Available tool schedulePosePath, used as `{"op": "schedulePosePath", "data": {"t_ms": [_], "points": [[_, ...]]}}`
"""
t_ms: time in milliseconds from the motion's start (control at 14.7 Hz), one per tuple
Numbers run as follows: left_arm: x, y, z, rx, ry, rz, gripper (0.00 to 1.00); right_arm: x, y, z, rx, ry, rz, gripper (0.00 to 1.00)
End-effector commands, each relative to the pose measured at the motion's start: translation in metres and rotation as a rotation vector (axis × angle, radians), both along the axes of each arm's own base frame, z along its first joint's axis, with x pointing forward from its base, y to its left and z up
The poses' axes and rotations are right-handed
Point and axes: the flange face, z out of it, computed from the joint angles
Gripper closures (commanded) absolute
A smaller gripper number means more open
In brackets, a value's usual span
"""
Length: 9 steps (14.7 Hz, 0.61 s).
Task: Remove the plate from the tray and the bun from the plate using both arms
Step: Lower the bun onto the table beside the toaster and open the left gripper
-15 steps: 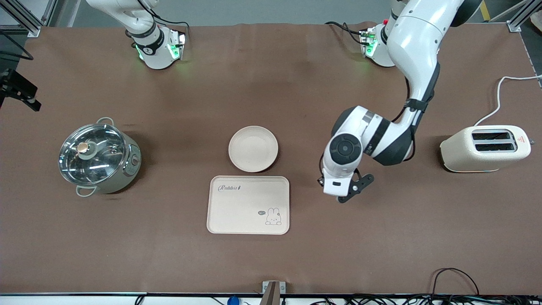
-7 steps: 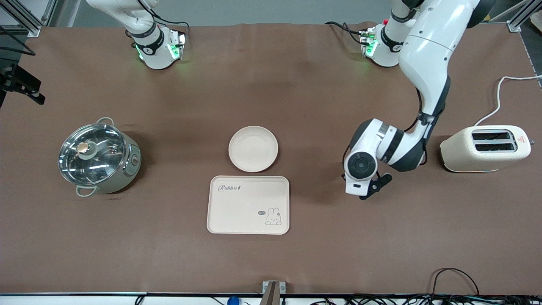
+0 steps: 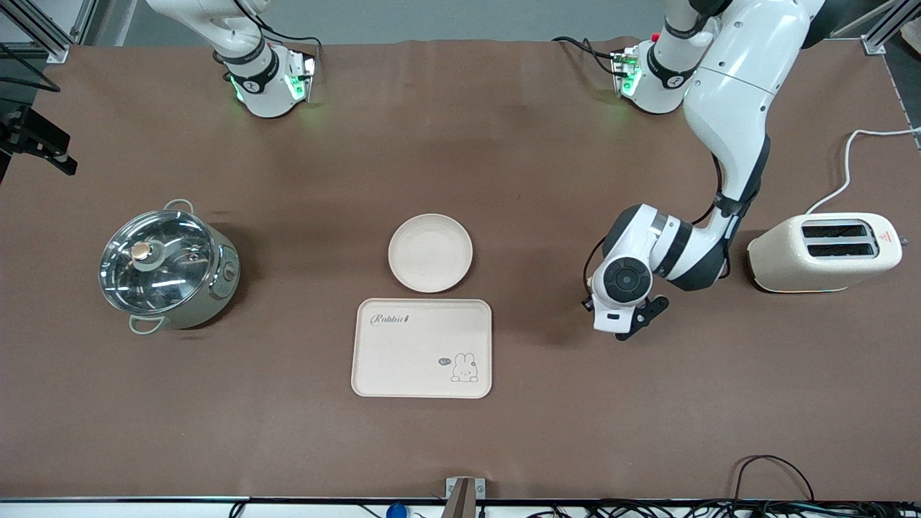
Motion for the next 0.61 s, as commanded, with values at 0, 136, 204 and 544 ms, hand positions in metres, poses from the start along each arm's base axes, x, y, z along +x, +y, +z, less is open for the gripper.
{"op": "schedulePosePath", "data": {"t_ms": [0, 136, 204, 544], "points": [[0.005, 0.003, 0.008, -0.009, -0.022, 0.007, 0.86, -0.003, -0.001, 0.002, -0.013, 0.006, 0.007, 0.00], [0.024, 0.016, 0.023, -0.016, -0.058, 0.021, 0.86, -0.003, -0.001, 0.002, -0.013, 0.006, 0.012, 0.00], [0.030, 0.026, 0.025, -0.017, -0.065, 0.032, 0.87, -0.003, -0.001, 0.002, -0.013, 0.008, 0.012, 0.00], [0.045, 0.054, 0.011, 0.024, -0.091, 0.020, 0.86, -0.004, -0.001, 0.001, -0.012, 0.015, 0.005, 0.00]]}}
